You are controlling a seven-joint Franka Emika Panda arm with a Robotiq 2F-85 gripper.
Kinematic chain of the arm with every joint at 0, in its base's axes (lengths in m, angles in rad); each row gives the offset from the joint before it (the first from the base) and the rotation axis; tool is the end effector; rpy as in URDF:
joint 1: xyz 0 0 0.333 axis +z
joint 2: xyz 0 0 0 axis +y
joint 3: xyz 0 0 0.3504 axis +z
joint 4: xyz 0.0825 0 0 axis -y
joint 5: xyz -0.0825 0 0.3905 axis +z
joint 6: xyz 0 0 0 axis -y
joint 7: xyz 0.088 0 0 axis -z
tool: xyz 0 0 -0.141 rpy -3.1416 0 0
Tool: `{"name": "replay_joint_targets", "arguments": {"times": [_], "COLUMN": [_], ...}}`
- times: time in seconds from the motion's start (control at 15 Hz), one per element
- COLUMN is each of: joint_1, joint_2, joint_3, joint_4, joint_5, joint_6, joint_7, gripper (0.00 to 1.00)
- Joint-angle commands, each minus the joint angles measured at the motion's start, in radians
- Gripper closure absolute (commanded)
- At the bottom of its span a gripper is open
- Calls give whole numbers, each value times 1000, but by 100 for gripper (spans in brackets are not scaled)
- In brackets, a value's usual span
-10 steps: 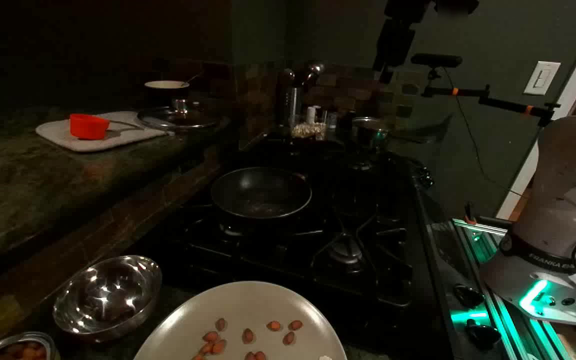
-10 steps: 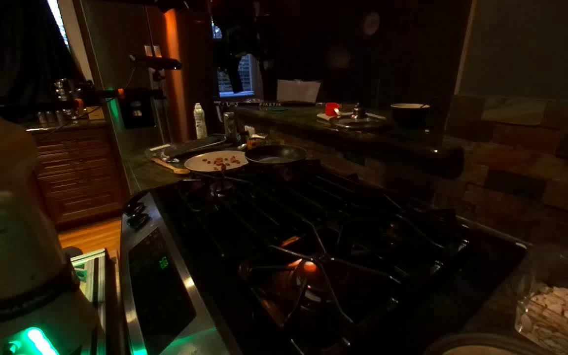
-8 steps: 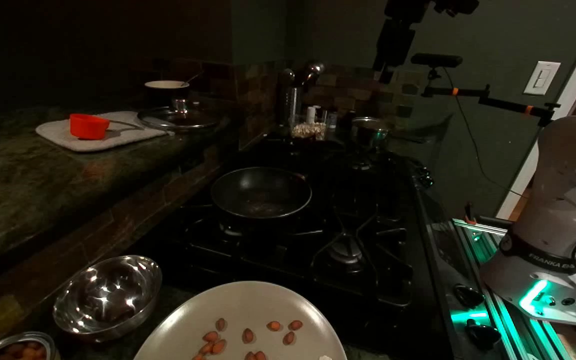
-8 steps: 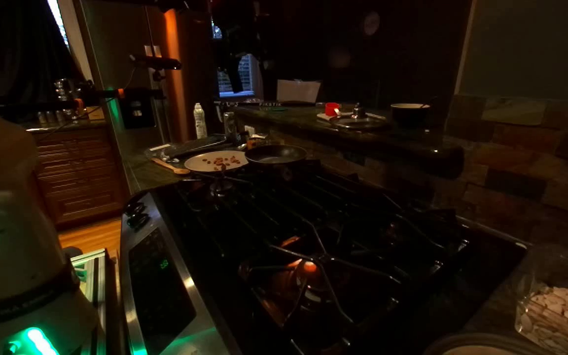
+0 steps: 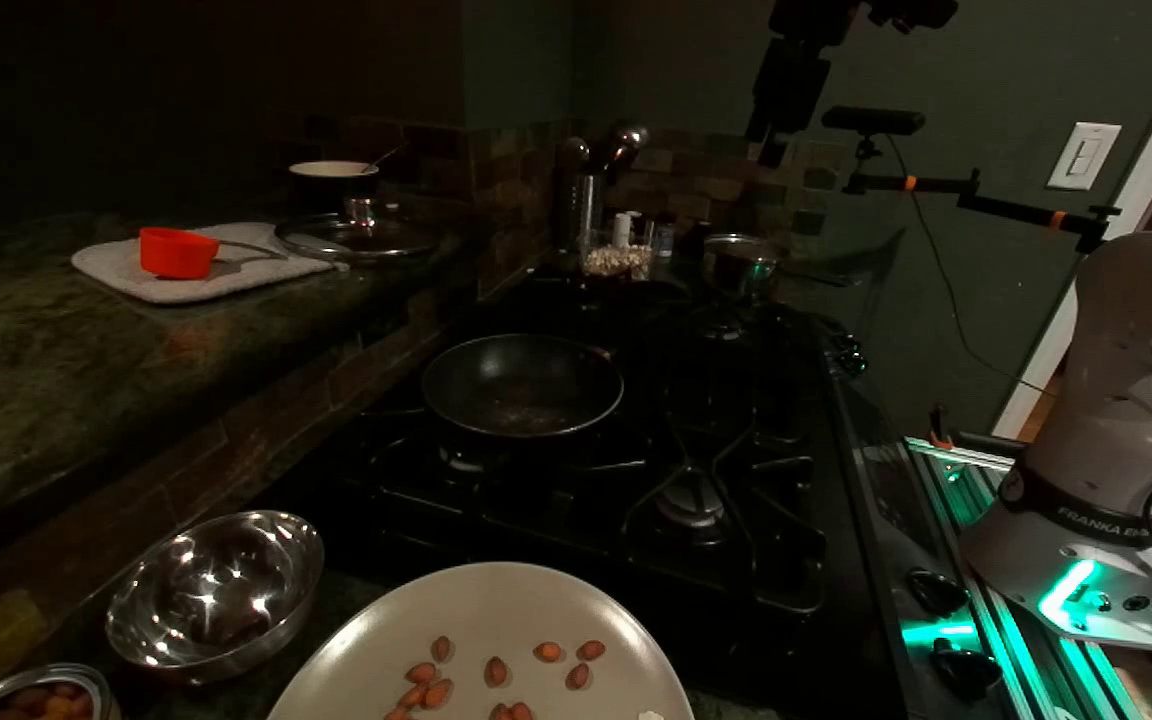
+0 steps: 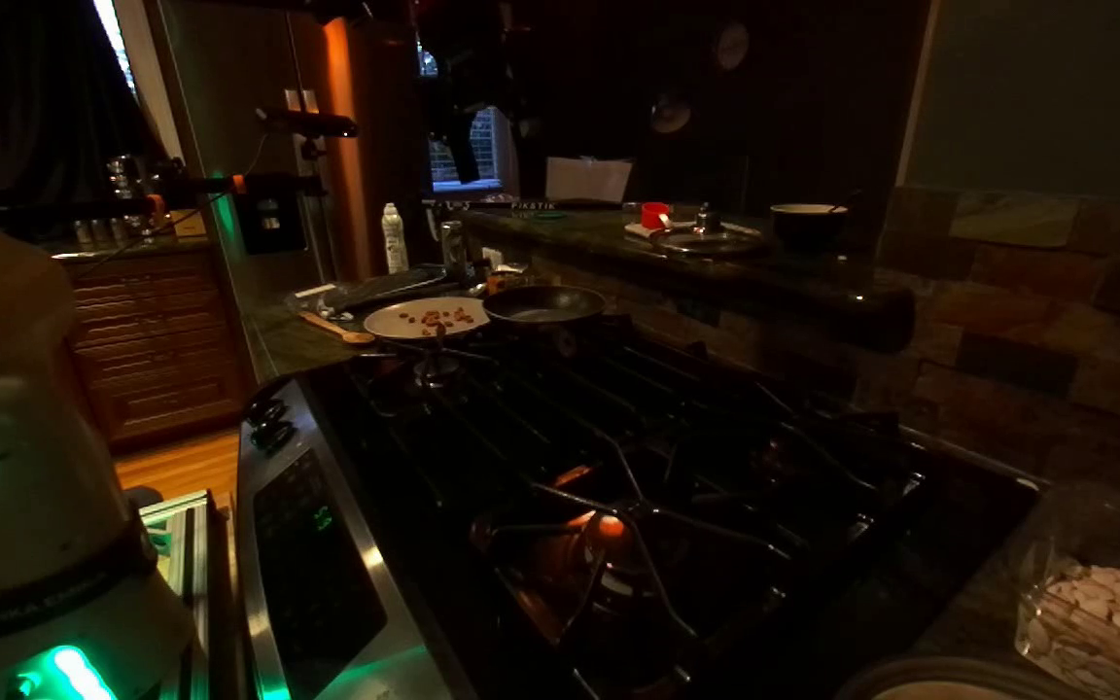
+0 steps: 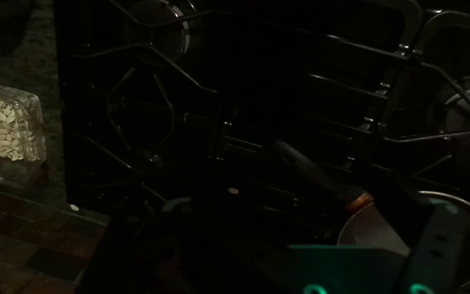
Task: Put the lid on the pan
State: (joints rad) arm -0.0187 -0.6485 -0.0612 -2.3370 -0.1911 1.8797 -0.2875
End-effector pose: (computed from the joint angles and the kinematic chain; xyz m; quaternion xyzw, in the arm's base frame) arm 0.3624 -0.0540 0.5772 0.9845 0.1273 0.0802 0.0905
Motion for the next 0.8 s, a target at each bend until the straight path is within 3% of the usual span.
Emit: {"name": "replay_joint_targets", "arguments": {"times": [0.0, 0.4, 0.73], "joint_1": [11, 13, 60], "joint_2": [0, 14, 195], "joint_3": [-8, -8, 5], "joint_4": [2, 12, 149], "joint_5": [-5, -6, 13], "joint_6": [-3, 4, 46], "joint_7": [5, 2, -32], "gripper": [0, 0, 0]}}
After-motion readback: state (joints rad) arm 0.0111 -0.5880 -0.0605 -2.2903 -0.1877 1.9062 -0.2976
